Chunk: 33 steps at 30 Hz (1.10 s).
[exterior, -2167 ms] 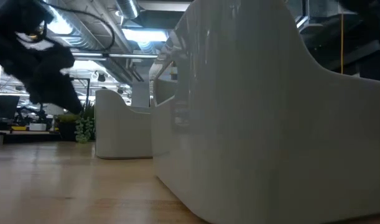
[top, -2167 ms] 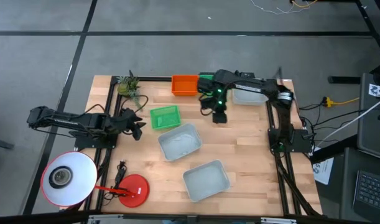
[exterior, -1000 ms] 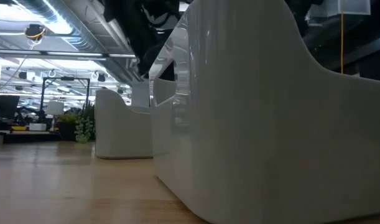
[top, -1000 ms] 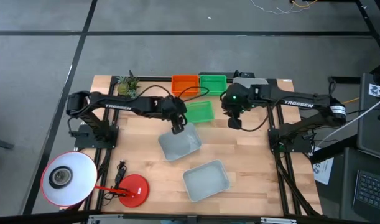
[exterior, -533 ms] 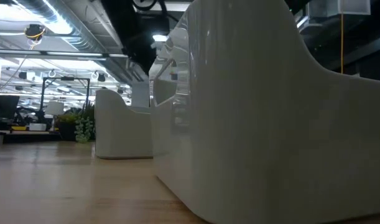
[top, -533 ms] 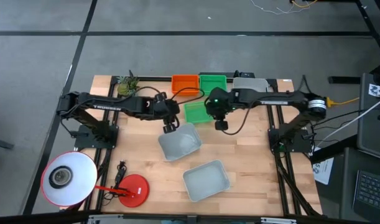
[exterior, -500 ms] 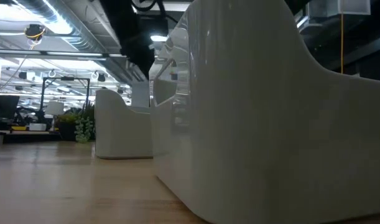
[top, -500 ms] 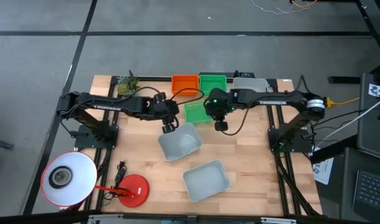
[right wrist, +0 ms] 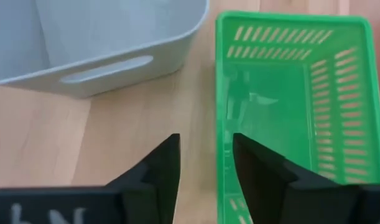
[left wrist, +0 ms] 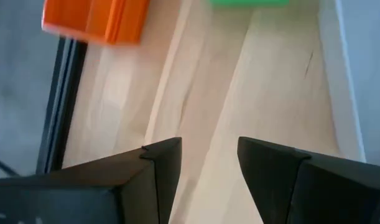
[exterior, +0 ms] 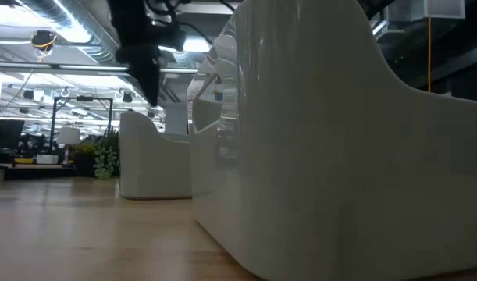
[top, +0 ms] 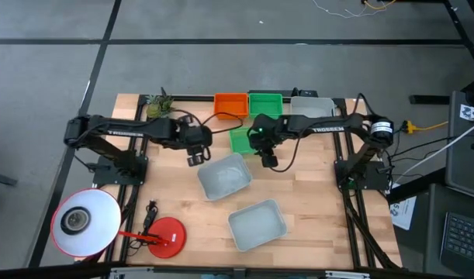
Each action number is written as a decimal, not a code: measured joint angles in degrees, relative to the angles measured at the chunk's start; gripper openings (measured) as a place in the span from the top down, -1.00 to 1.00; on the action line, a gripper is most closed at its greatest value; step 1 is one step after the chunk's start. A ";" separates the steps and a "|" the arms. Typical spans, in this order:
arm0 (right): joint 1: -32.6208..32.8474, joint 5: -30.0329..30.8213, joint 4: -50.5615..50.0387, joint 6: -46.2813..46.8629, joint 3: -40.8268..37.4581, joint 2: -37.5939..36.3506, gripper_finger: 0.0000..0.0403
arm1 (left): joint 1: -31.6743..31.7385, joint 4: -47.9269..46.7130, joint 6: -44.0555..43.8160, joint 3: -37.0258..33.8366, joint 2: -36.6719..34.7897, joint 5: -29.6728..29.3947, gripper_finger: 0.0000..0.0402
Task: Stack baskets by color
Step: Stack the bottom green bin on the top green bin
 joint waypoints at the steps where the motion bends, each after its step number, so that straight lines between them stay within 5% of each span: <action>1: 0.00 0.28 0.27 -0.02 0.00 0.33 0.26 | -0.02 -1.21 -0.91 -0.02 -1.14 -0.07 0.25; 6: 0.09 2.14 1.44 -0.11 0.00 1.99 0.25 | -1.66 1.23 -1.57 -3.78 -9.15 -0.89 0.25; 10: 0.15 3.47 2.54 -0.15 0.00 3.36 0.25 | -2.49 8.55 -2.69 -14.12 -17.24 -1.55 0.25; 19: 0.22 4.14 5.66 1.60 0.11 4.87 0.28 | -2.71 43.88 -3.65 -43.15 -34.86 -1.18 0.25; 28: 0.24 4.72 3.74 3.42 0.04 8.40 0.52 | -2.71 59.83 -5.07 -55.79 -39.40 -1.11 0.25; 33: 0.61 8.56 4.11 2.99 0.04 7.83 0.92 | -2.72 59.91 -6.48 -56.61 -39.58 -0.97 0.25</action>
